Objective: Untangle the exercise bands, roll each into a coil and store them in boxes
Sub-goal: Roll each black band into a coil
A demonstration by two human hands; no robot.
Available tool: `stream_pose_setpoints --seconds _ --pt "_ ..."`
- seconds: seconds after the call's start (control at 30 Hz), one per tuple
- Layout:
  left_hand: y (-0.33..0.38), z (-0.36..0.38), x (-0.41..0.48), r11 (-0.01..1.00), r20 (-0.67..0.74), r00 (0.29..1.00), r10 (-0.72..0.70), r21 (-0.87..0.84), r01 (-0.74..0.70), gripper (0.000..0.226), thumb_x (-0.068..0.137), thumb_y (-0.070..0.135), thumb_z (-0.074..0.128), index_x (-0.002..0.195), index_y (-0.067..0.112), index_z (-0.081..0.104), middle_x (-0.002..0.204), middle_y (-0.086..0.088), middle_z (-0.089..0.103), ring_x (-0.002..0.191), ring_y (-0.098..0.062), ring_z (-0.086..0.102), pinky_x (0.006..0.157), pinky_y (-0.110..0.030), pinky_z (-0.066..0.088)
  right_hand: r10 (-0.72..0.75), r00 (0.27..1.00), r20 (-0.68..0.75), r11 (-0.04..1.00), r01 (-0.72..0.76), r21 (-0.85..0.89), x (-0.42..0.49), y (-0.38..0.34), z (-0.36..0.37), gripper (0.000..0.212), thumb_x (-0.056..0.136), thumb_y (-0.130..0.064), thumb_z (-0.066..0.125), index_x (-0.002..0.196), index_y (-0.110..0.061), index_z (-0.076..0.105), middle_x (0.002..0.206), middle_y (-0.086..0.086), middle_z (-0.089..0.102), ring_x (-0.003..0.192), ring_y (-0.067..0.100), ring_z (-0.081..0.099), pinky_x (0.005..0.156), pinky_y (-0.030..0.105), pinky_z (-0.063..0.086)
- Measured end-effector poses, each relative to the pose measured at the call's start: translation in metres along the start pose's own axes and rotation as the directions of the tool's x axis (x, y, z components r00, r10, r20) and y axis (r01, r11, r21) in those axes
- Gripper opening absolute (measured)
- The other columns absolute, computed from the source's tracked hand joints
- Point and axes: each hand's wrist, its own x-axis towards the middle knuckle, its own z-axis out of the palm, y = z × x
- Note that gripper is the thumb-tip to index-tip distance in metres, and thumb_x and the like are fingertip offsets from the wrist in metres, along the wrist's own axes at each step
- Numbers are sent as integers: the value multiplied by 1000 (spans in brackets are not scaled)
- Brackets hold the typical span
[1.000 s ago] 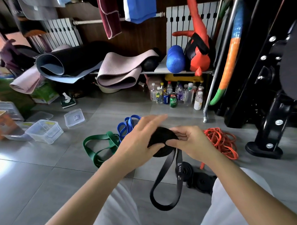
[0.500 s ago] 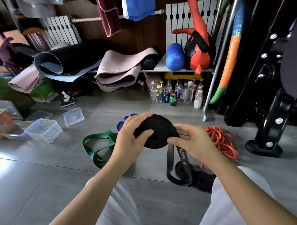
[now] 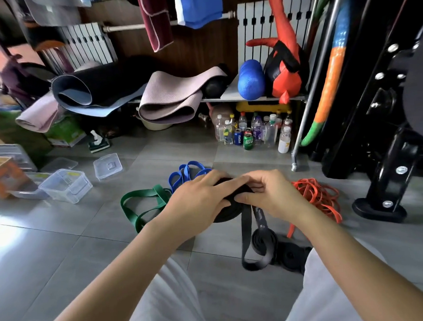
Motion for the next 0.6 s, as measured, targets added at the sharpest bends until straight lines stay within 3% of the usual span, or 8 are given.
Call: stream_pose_setpoints --seconds 0.17,0.23,0.37,0.5,0.6 --pt "-6 3 0 960 -10 998 -63 -274 58 50 89 6 54 133 30 52 118 -5 54 105 -24 52 86 -36 46 67 997 -29 995 -65 70 2 4 -2 41 71 -8 79 94 -37 61 89 -17 71 89 -2 67 79 12 50" --pt "-11 7 -1 939 -45 991 -126 -327 104 48 88 6 55 129 30 55 114 0 53 105 -19 51 87 -29 43 103 994 -29 993 -101 53 0 12 -4 39 69 -8 80 91 -34 62 87 -14 72 88 3 68 80 17 53" --pt "-25 6 -3 869 -109 955 -275 -454 198 47 87 8 55 125 37 55 109 6 53 102 -10 50 88 -11 36 152 981 -120 975 -169 -144 -13 39 -4 17 77 -7 74 89 -18 69 86 0 72 83 19 68 83 34 55" --pt "-35 4 -1 843 -117 927 -357 -467 266 47 88 7 57 124 37 56 109 7 53 102 -12 52 86 -8 34 147 973 -175 976 -172 -135 -19 51 6 16 92 -9 55 88 -17 69 80 -9 69 79 10 65 75 20 50" --pt "-36 2 1 846 -116 928 -354 -462 266 46 89 7 56 126 35 55 107 7 52 101 -12 51 85 -8 34 158 968 -197 987 -157 19 -14 46 18 23 97 -8 46 87 -3 66 83 13 68 81 28 62 83 40 47"
